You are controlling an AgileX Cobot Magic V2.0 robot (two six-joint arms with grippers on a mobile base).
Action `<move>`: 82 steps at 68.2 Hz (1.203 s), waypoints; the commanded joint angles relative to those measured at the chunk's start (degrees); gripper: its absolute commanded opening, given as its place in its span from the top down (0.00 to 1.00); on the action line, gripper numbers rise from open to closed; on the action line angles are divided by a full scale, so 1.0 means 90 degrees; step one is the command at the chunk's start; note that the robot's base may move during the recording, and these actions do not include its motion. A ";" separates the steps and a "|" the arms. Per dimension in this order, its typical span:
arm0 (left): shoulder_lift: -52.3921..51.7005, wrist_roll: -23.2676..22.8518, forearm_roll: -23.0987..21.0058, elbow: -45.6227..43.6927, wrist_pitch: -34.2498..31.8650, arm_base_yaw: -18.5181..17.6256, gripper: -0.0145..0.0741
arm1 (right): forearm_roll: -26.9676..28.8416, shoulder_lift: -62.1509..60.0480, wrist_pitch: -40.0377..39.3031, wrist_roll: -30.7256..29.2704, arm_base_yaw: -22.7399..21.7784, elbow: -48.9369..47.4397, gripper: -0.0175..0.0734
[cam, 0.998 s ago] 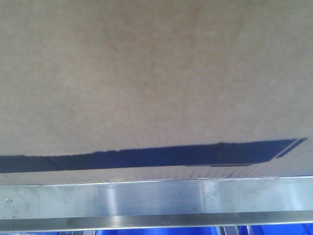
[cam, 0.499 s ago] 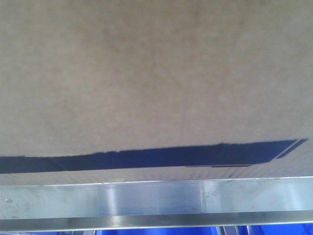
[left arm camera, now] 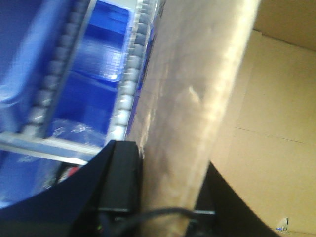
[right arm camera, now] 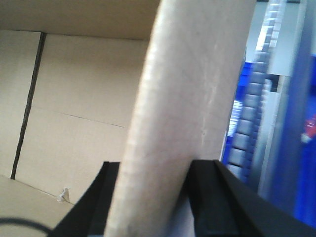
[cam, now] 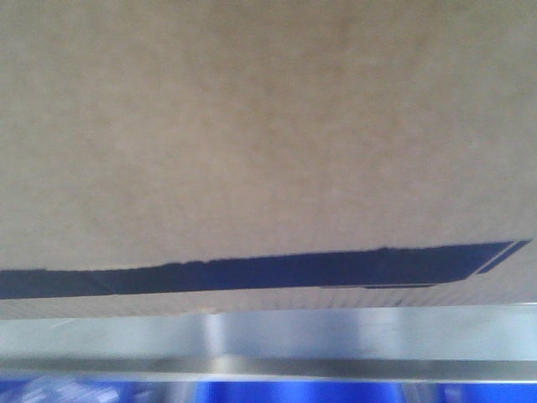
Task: Grab box from left shelf to table start
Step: 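Hold the box with both grippers while the base turns away from the shelf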
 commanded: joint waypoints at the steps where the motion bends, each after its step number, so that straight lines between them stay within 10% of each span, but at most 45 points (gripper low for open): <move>1: -0.0016 0.0694 -0.0417 -0.0253 -0.0810 -0.0148 0.94 | -0.0321 0.0066 -0.0942 -0.0164 -0.0038 -0.0180 0.74; 82: -0.0016 0.0694 -0.0417 -0.0253 -0.0810 -0.0148 0.94 | -0.0321 0.0066 -0.0942 -0.0164 -0.0038 -0.0180 0.74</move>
